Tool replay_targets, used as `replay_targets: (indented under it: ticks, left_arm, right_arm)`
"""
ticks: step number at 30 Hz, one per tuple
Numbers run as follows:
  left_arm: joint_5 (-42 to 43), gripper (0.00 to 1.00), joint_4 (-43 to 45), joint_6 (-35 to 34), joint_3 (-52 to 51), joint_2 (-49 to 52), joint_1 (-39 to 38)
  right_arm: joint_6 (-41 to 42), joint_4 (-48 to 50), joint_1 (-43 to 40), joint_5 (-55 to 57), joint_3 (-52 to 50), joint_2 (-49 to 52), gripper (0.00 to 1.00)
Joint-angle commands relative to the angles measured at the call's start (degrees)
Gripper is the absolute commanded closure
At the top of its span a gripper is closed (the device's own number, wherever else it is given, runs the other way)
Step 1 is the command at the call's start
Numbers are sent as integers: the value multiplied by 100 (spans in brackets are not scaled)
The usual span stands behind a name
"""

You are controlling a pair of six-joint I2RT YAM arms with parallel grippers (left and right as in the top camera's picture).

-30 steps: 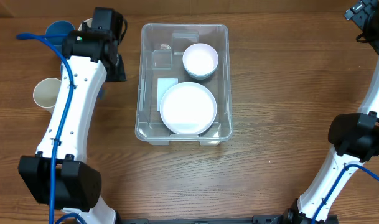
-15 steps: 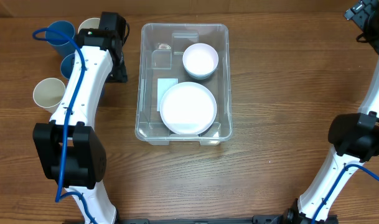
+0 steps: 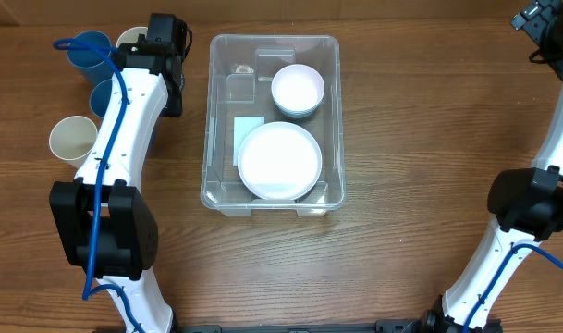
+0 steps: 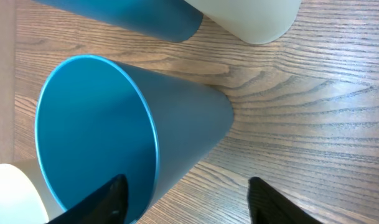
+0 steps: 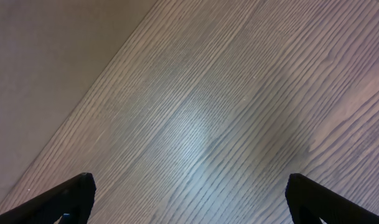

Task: Pack container
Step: 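Carry the blue cup with the left gripper over the bin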

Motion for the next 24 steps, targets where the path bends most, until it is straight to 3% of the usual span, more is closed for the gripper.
replay_targets:
  ticks: [1, 5, 7, 13, 24]
  left_arm:
    - [-37, 47, 68, 59, 42, 81, 55]
    - [234, 48, 72, 59, 42, 284, 188]
    - [409, 55, 63, 59, 42, 393, 295]
    - [697, 96, -22, 37, 42, 520, 492]
    - [758, 96, -98, -7, 205, 310, 76]
  right_arm:
    - [28, 28, 4, 39, 181, -267, 0]
    - [28, 28, 4, 39, 181, -267, 0]
    - [28, 28, 4, 42, 181, -267, 0]
    - [28, 28, 4, 39, 181, -267, 0]
    - [26, 28, 4, 39, 181, -267, 0]
